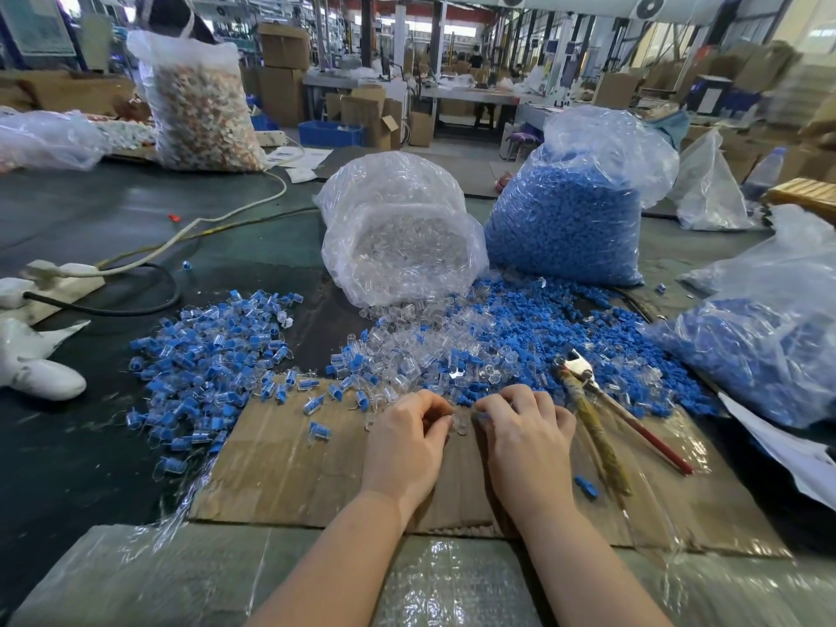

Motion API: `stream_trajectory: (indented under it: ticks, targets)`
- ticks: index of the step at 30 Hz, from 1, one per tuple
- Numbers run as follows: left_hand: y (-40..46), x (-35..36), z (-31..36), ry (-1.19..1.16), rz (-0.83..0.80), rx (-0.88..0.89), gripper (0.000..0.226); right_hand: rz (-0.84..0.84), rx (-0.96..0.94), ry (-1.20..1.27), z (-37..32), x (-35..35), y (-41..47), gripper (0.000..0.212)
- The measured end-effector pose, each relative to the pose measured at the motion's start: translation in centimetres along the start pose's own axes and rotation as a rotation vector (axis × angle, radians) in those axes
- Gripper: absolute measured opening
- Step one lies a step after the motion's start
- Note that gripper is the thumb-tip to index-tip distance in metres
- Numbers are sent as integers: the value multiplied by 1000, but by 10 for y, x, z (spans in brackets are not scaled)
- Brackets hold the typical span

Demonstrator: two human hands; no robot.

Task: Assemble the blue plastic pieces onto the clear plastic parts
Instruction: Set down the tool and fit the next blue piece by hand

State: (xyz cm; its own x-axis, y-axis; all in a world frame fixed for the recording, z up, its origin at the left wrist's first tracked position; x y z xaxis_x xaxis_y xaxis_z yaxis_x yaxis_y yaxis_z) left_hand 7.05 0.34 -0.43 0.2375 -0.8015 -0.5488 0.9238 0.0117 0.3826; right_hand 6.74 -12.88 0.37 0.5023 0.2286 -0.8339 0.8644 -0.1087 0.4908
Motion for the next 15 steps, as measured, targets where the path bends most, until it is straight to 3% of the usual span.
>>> stream_trajectory:
  ticks: [7,12,15]
  targets:
    - [0,0,-2,-12,-7,-9,8,122,56,26,7,-6,2,18]
    - [-1,0,-1,-18,-5,-7,7,45,224,74,23,2,4,14]
    - [0,1,-2,-14,-15,-10,7,68,149,117,15,-1,3,18]
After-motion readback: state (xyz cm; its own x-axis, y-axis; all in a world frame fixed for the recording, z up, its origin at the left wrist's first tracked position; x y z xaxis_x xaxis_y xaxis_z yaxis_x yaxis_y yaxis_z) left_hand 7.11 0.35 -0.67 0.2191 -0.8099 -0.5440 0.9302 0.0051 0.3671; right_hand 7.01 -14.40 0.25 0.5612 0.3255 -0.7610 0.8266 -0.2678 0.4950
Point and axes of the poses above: each hand's wrist, its own y-axis towards the middle knuckle, its own x-axis out of the palm, z = x × y, the point moved 6 cm from there along y, towards the middle knuckle, and after that the axes turned 7 degrees about x, right-handed, at the moved point
